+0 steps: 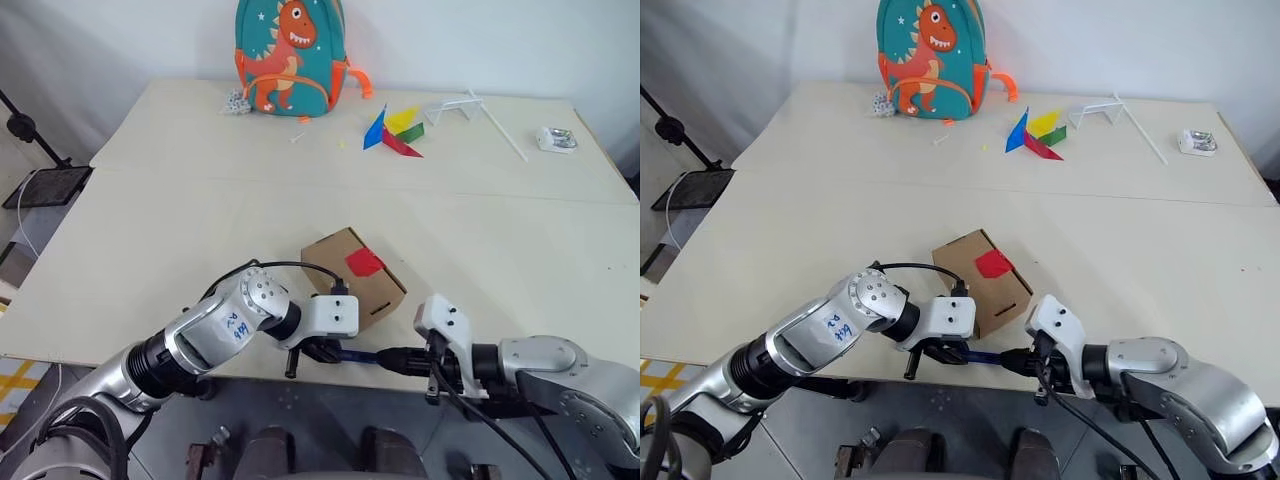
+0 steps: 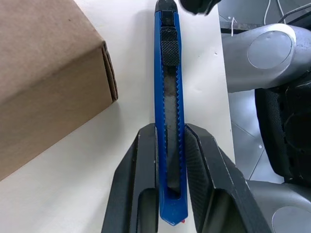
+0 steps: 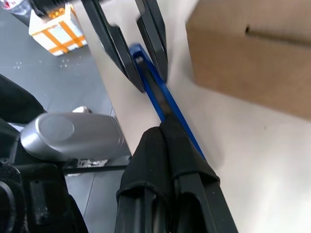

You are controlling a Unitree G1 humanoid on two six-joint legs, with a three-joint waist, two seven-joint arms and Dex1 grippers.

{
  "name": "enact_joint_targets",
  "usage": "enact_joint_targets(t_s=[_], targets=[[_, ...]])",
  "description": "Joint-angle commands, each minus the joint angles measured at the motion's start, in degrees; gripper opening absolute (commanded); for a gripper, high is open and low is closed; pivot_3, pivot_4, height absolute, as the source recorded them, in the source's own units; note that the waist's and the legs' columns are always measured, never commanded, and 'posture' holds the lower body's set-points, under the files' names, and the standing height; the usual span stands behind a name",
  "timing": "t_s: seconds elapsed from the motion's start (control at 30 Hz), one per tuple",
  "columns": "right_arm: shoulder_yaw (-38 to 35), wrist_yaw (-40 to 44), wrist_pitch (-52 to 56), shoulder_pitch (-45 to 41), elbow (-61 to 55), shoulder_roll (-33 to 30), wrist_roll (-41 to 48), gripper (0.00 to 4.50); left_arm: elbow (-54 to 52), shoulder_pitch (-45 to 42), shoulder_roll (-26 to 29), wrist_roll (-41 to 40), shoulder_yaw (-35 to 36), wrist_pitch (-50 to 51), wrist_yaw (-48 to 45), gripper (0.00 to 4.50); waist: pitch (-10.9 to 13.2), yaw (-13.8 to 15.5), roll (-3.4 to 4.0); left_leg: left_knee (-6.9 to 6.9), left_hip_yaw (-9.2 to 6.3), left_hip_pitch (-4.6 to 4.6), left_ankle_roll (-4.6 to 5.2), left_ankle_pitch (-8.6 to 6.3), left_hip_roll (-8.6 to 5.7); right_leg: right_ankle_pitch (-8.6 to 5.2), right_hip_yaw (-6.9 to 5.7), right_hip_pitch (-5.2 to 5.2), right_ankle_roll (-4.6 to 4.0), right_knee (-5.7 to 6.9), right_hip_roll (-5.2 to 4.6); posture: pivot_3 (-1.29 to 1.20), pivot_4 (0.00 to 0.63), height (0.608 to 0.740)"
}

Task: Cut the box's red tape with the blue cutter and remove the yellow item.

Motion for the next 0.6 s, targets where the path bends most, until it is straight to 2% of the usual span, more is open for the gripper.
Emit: enact_joint_targets(t_s=[0.03, 0.37, 0.6], targets=[[0.5, -0.9, -1.9, 0.6, 1.4, 0.8, -1.8, 0.03, -0.6, 0.0, 0.7, -0.5, -1.7, 0.7, -0.7, 0.44, 0.0, 0.0, 0.0, 0.0, 0.01, 0.0, 0.0, 0.0, 0.0, 0.0, 0.0, 0.0, 0.0, 0.0, 0.0, 0.0, 0.15, 0.74], [2.6, 0.2, -2.4, 1.0, 2.3, 0.6, -3.0, 0.03, -0.9, -0.2, 0.7, -0.6, -2.0, 0.9, -0.8, 0.44, 0.0, 0.0, 0.0, 0.0, 0.0, 0.0, 0.0, 0.0, 0.01, 0.0, 0.0, -0.01, 0.0, 0.01, 0.01, 0.0, 0.15, 0.74], [7.8, 0.2, -3.2, -2.5, 4.1, 3.3, -5.2, 0.03, -0.6, -0.4, 0.4, -0.6, -2.0, 0.8, -0.7, 0.44, 0.0, -0.3, -0.02, 0.0, 0.0, 0.02, 0.0, 0.0, 0.01, 0.0, 0.01, -0.01, 0.0, 0.03, 0.01, 0.0, 0.15, 0.74]])
